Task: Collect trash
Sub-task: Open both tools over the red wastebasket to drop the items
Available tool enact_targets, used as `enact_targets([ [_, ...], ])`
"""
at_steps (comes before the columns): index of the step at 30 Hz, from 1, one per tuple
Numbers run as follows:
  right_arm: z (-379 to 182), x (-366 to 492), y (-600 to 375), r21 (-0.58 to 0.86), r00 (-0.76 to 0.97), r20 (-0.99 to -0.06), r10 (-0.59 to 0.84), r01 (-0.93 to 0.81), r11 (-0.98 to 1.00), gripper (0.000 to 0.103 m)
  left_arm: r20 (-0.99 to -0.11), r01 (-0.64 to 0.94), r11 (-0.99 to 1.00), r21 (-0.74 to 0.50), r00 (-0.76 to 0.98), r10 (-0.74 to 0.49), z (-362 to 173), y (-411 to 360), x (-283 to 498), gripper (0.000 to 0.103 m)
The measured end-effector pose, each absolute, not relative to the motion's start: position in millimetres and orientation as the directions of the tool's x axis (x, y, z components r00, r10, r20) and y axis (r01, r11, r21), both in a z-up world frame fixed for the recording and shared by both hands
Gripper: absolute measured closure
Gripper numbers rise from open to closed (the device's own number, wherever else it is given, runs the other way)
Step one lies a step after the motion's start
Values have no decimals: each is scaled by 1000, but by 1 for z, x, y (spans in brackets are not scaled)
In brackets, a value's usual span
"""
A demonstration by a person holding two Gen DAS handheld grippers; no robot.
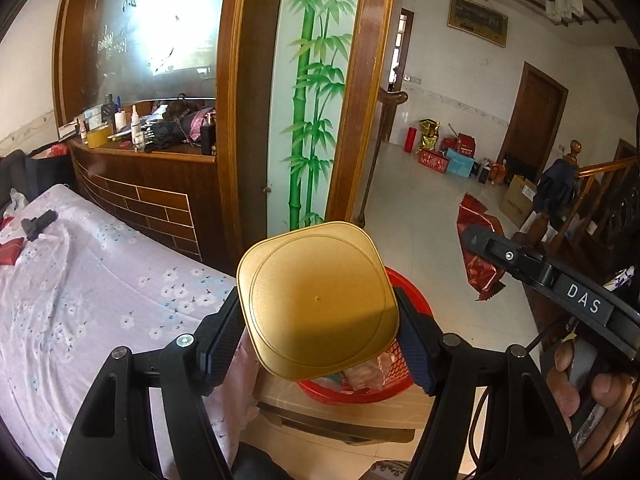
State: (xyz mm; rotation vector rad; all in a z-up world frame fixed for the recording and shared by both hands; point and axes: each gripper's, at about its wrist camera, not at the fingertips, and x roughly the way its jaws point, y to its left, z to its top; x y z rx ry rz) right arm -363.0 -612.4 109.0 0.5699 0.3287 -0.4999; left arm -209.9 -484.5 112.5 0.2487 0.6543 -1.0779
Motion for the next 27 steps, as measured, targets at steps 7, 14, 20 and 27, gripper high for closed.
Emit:
enact_targets([
  [7, 109, -356, -619, 428, 832, -434, -347, 529, 733, 71, -622, 877, 465, -120, 299, -724, 102, -497, -207, 33],
  [14, 103, -353, -626, 434, 827, -442, -346, 535, 725, 70, -636, 879, 464, -111, 296, -712, 92, -504, -204, 33],
  [20, 96, -342, -630, 428, 818, -463, -341, 543, 722, 70, -644, 887, 448, -110, 280, -712, 79, -513, -201, 33],
  [27, 75, -329, -647, 454, 807, -499, -315, 553, 699, 70, -667, 899, 424, -110, 250, -702, 53, -529, -199, 33],
])
